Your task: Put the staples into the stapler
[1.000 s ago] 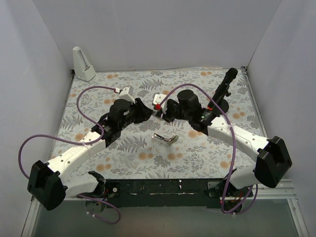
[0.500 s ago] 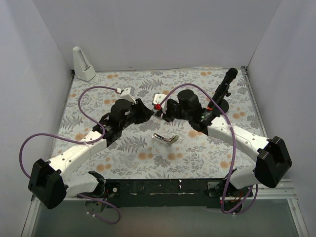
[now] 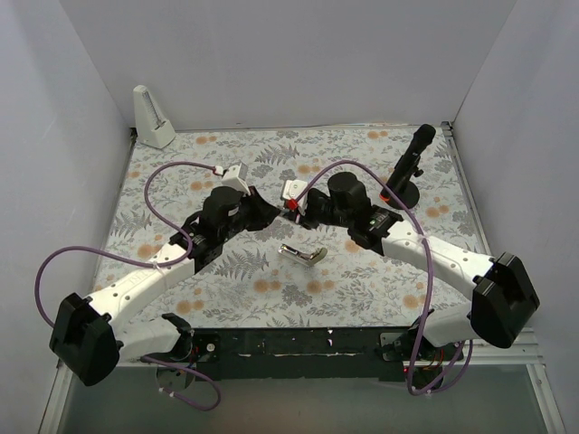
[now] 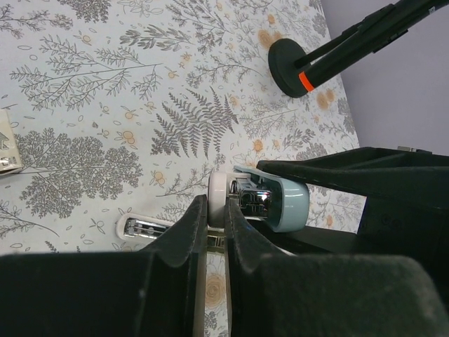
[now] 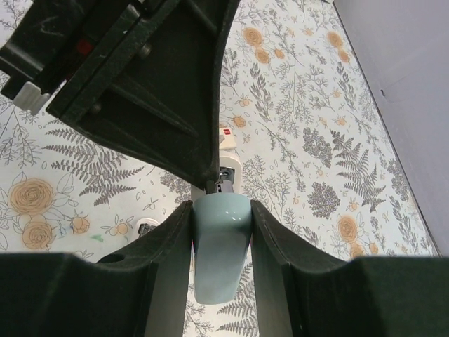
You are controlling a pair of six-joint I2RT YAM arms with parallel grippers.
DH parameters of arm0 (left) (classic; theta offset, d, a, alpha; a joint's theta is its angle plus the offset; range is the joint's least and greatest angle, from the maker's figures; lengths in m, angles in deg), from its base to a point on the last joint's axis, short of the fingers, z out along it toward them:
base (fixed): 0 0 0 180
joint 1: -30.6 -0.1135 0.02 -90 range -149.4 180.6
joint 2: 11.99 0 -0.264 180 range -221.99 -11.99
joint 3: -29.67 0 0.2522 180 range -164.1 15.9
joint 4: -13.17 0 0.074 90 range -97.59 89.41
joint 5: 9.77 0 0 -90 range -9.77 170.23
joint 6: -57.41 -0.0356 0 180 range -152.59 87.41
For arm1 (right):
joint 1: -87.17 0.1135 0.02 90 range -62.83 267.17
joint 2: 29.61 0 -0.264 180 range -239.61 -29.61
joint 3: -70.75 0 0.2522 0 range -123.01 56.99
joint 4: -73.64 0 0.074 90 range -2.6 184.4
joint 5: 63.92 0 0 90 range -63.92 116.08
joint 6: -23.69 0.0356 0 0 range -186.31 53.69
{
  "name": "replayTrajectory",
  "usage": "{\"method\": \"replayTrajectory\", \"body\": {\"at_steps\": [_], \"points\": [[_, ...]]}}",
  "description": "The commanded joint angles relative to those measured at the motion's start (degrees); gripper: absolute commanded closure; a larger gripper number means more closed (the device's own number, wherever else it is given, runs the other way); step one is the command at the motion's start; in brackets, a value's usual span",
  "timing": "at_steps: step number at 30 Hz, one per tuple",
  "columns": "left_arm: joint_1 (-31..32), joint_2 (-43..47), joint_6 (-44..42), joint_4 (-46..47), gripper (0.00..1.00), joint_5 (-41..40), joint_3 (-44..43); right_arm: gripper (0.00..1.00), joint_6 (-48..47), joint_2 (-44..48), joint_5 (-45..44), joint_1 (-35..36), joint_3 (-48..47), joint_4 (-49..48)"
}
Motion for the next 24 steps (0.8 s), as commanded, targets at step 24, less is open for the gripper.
{"method": "replayTrajectory", "body": {"at_steps": [24], "points": [[-30.2, 8.1, 26.0, 23.8, 1.0, 32.1, 17.6, 0.99, 3.8, 19.8, 3.6, -3.1, 15.3, -19.1]]}}
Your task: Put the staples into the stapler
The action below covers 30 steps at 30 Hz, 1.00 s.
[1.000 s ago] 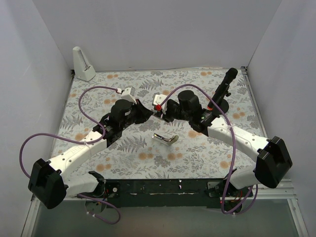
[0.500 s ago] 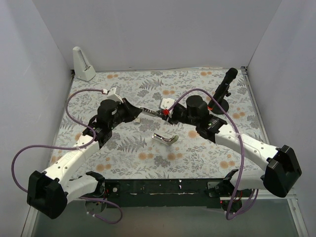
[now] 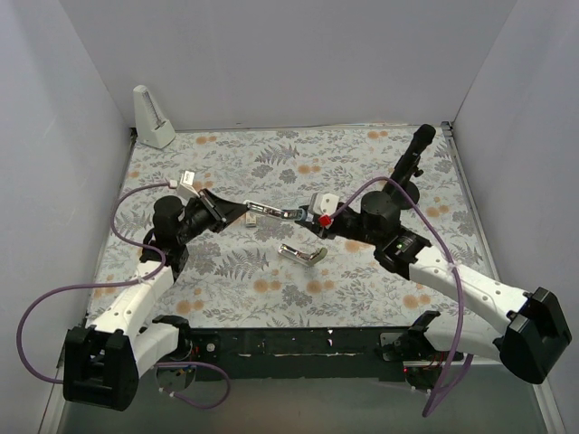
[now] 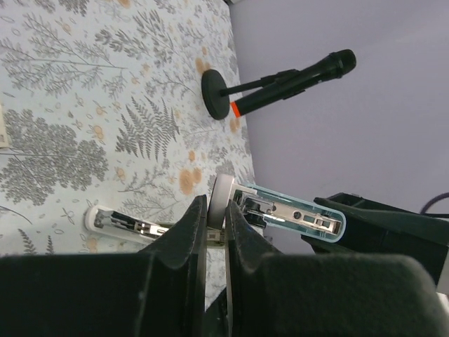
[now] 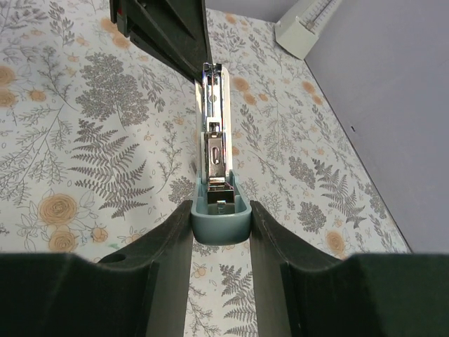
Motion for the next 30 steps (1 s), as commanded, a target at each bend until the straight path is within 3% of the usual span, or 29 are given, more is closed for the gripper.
{"method": "replayTrajectory", "body": {"at_steps": [1, 6, 16, 23, 27, 30], "points": [[-3.3, -0.4, 11.8, 9.2, 1.0, 0.9, 3.1, 0.99, 1.2, 6.4, 1.2, -1.9, 2.5, -9.5], [-4.0, -1.0, 21.0, 19.7, 1.0, 5.5, 8.6, 0.99, 4.0, 11.3, 4.3, -2.4, 4.5, -14.4], [-4.2, -2.1, 29.2, 28.8, 1.0, 7.7, 14.1, 0.99, 8.8, 16.6, 7.5, -3.3, 7.1, -21.3], [-4.1, -1.2, 24.0, 22.2, 1.0, 6.6, 14.1, 0.99, 12.5, 15.4, 8.7, -3.6, 6.0, -26.0], [-4.1, 0.0, 22.9, 21.2, 1.0, 5.9, 14.3, 0.99, 12.5, 12.8, 7.9, -3.6, 3.6, -24.8], [-4.1, 0.5, 17.5, 15.2, 1.0, 5.9, 10.6, 0.99, 11.8, 9.3, 7.7, -3.6, 0.3, -21.4]]}}
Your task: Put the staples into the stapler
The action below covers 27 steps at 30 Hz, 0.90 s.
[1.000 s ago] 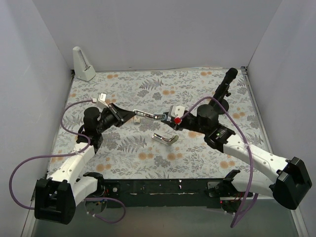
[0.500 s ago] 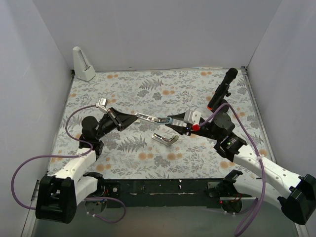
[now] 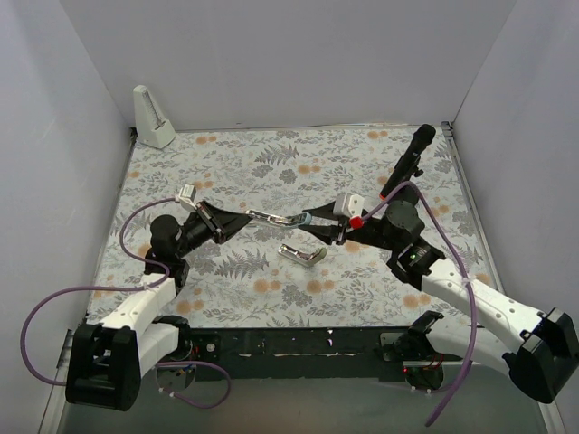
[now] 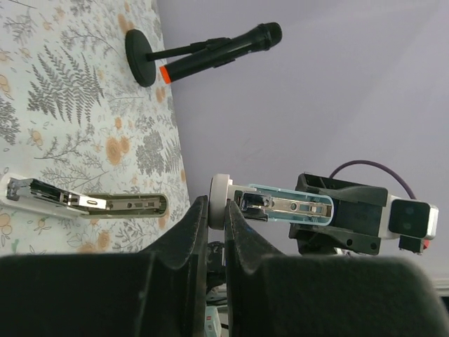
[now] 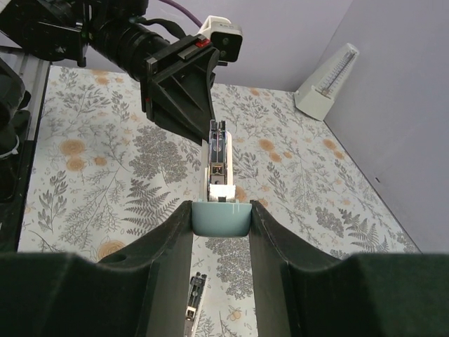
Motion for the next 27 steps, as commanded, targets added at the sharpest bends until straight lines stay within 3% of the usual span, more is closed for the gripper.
{"method": "replayTrajectory", "body": {"at_steps": [1, 8, 9, 12, 16, 21, 23, 27], "points": [[-2.2, 0.7, -4.9, -12.5, 1.0, -6.9, -3.3, 0.99, -1.5, -2.9, -2.4, -1.3, -8.1, -8.1], [-2.2, 3.5, -15.9, -25.8, 0.84, -11.5, -9.3, 0.99, -4.4, -7.5, -1.2, -1.4, -14.1, -1.7], [-2.2, 3.7, -17.4, -26.6, 0.71, -12.5, -9.9, 0.99, -4.8, -7.9, -1.2, -1.3, -14.8, -0.7], [-2.2, 4.7, -20.3, -29.9, 0.52, -14.5, -11.3, 0.99, -7.0, -9.6, -2.5, -1.4, -16.6, 2.2], [-2.2, 5.9, -24.0, -34.6, 0.34, -16.9, -13.6, 0.99, -7.8, -12.0, -3.8, -1.8, -17.9, 3.7], [-2.2, 7.6, -30.3, -41.0, 0.18, -20.6, -16.2, 0.99, -9.2, -14.3, -6.2, -2.7, -18.9, 6.3], [-2.2, 8.8, -35.4, -44.5, 0.09, -22.3, -17.7, 0.99, -9.2, -15.1, -6.5, -4.5, -18.7, 7.1], [-2.2, 10.9, -45.8, -48.6, 0.02, -22.6, -19.6, 0.99, -7.8, -18.4, -3.8, -8.3, -16.2, 6.5]]}}
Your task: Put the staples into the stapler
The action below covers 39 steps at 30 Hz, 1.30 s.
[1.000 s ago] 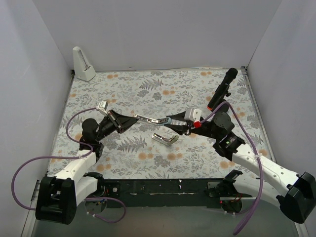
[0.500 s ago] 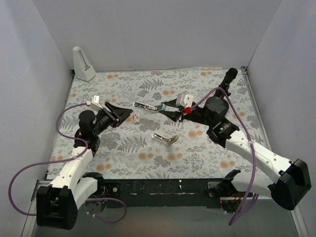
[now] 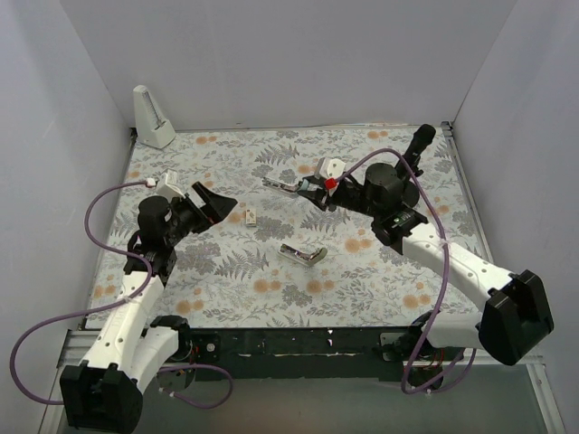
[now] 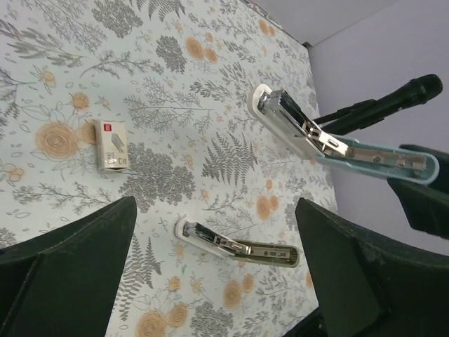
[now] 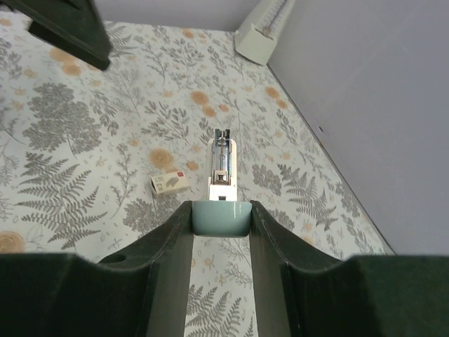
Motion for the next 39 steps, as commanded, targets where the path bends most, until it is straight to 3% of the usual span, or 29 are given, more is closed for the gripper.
{"method": "replayTrajectory", "body": {"at_steps": [1, 7, 24, 39], "points": [[-0.3, 3.4, -14.5, -8.1, 0.02, -2.8, -3.6, 0.99, 0.3, -2.6, 1.3, -4.2, -0.1, -2.3], [0.7, 5.7, -22.7, -9.6, 0.02, -5.8, -1.3, 0.99, 1.2, -8.0, 7.2, -9.0, 3.9, -6.4], [2.4, 5.6, -23.2, -8.9, 0.02, -9.5, 1.2, 0.99, -2.7, -18.4, 12.5, -11.1, 5.7, -8.7], [2.5, 4.8, -23.2, -8.8, 0.02, -9.4, 1.2, 0.97, -7.9, -20.2, 12.1, -12.3, 5.9, -4.6]]}}
